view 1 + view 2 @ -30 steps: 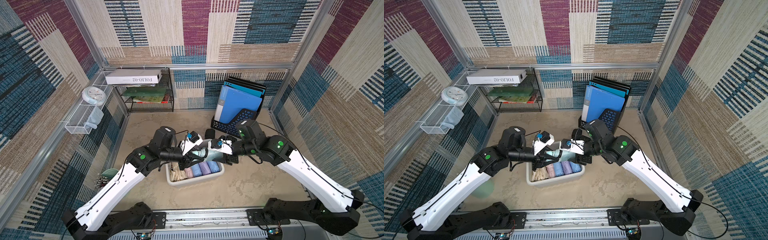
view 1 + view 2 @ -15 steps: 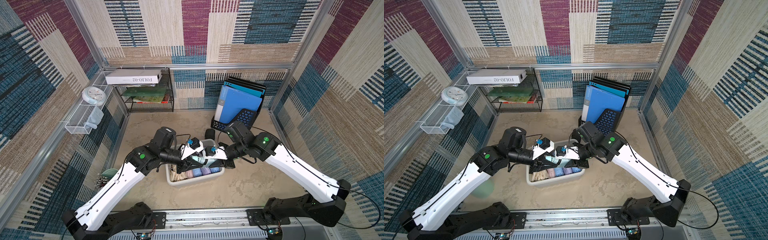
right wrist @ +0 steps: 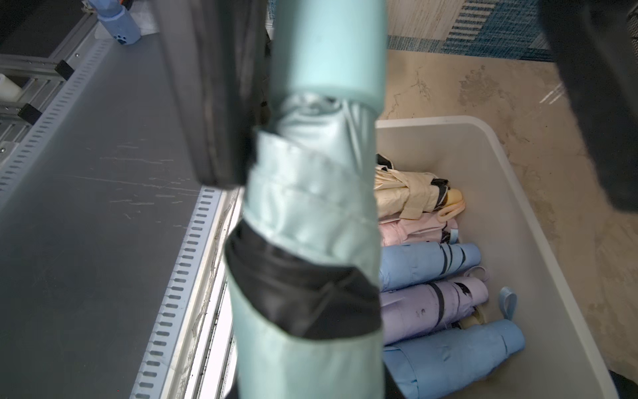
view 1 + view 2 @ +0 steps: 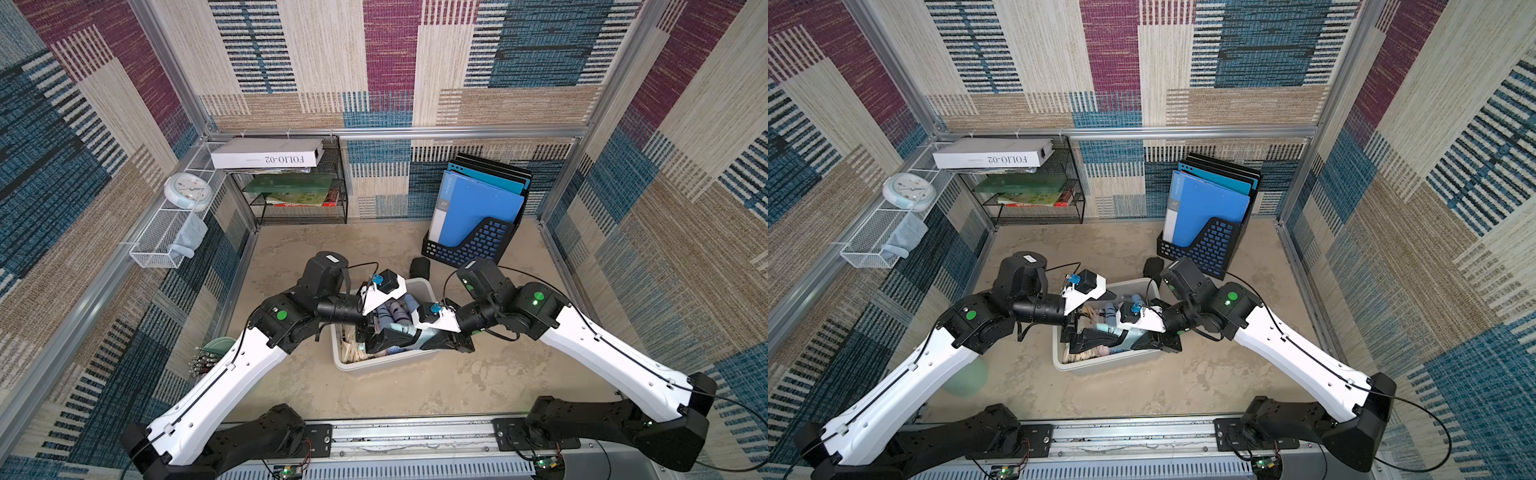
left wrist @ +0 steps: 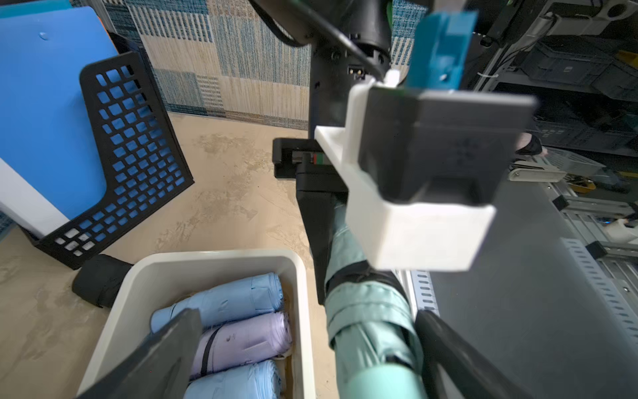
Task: Put the umbrella into the storage box
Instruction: Pick up the umbrella from the center of the board.
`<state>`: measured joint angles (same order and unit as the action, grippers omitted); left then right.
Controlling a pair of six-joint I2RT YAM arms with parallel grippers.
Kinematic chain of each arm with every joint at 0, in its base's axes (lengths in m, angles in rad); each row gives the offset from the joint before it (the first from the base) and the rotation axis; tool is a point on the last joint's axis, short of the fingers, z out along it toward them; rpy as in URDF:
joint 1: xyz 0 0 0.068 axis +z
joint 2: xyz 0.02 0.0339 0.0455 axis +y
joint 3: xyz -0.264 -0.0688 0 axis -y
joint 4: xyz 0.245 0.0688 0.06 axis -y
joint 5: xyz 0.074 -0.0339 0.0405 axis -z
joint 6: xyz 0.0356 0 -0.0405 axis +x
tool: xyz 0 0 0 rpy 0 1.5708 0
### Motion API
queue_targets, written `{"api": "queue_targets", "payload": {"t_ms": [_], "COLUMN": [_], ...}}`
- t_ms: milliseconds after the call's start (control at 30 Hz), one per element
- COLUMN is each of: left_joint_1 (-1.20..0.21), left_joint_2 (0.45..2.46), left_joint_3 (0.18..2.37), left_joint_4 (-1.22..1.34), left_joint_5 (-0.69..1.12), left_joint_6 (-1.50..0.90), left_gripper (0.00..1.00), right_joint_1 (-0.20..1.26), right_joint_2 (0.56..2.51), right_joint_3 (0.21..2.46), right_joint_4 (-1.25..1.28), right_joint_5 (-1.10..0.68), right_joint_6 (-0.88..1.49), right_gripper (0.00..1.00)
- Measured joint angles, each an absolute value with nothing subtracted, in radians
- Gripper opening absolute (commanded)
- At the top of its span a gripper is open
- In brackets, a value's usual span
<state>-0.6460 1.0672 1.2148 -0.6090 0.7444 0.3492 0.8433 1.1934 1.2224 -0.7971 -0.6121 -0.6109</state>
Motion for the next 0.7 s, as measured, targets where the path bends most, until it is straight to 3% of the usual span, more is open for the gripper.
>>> {"api": "queue_targets", "payload": {"t_ms": [333,500,700], "left_joint_1": [-0.646,-0.646,-0.646], "left_joint_2": [0.81,0.687,0.67], "left_joint_3": [1.055,0.984,0.945], "left_joint_4": [-0.557,-0.571,-0.715], "left_joint_5": [0.558,0.308,0.003], "left_joint_6": [0.164,-0.056,-0.448], "left_gripper": [0.99,0.99,0.92], "right_joint_1": [0.843,0.844,0.848], "right_joint_2": [0.998,1.002,1.107], "right_joint_3": [0.903,0.826,0.918], "right_joint_4": [-0.503,-0.355,-0.299], "right_joint_5": [-0.627,-0.576,-0.468], "right_joint_6": [-0.279,0.029,0.374], "right_gripper": [0.0,0.0,0.0]}}
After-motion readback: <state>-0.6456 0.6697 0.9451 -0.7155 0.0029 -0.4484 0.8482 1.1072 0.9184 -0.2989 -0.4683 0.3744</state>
